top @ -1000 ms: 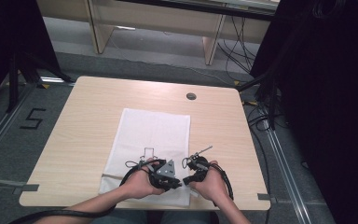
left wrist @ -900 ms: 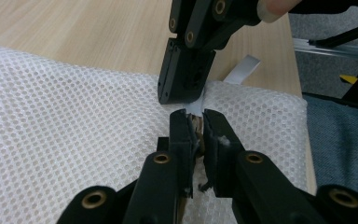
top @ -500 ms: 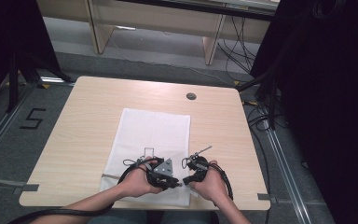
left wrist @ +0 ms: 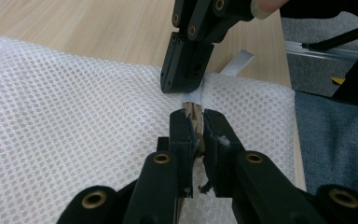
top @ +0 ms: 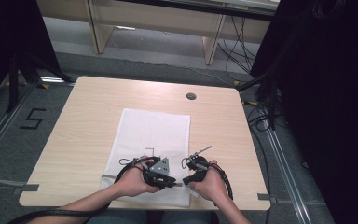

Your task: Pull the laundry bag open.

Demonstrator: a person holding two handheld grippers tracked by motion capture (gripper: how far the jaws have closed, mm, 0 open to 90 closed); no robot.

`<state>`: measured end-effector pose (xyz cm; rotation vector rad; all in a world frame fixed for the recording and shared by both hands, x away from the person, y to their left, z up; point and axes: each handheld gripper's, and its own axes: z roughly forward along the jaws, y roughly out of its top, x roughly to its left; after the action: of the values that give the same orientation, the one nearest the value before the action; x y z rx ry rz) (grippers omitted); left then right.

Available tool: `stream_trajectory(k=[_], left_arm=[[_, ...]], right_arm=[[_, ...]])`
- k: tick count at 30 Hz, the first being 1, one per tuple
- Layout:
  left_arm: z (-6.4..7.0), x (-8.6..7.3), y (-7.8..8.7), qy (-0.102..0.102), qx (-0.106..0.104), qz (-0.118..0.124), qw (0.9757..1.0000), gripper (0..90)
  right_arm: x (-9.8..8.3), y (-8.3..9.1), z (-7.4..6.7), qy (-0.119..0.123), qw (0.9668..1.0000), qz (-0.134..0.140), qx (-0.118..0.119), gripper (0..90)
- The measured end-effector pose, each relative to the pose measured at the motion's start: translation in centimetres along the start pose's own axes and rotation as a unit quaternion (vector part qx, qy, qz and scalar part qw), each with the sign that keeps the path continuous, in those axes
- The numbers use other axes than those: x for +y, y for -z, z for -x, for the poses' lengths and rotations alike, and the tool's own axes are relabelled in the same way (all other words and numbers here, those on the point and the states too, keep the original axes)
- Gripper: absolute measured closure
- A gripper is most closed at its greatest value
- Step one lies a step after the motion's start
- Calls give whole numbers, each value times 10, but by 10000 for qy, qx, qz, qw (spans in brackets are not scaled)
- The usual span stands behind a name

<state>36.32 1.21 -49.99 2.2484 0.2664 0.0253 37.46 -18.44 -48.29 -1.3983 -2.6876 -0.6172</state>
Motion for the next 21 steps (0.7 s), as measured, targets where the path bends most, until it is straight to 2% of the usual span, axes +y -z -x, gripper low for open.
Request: stream_trajectory(k=[3, 5, 12, 13, 14, 16, 17, 21], left_arm=[[-1, 1, 2, -71, 19, -31, 10000, 822], [-1, 0, 2, -6, -4, -3, 10000, 822], [-1, -1, 6, 7, 1, 13, 10000, 821], [-1, -1, 6, 38, 3, 54, 10000, 822], [-1, -2, 8, 35, 6, 30, 10000, 822], [-1, -2, 8, 47, 1, 18, 10000, 822], [0, -2, 8, 34, 4, 16, 10000, 822], [0, -2, 8, 16, -1, 26, 10000, 821]], right_arm=[[0, 0, -1, -5, 10000, 18, -18, 900], [0, 0, -1, 31, 10000, 42, -21, 900], [0, 0, -1, 63, 10000, 40, -13, 900], [-1, 1, -3, -70, 10000, -2, -24, 900], [0, 1, -2, -9, 10000, 20, -37, 900], [-1, 1, -4, -134, 9999, -50, -10, 900], [-1, 1, -3, -21, 10000, 10, -70, 900], [-1, 0, -2, 25, 10000, 34, -64, 900]])
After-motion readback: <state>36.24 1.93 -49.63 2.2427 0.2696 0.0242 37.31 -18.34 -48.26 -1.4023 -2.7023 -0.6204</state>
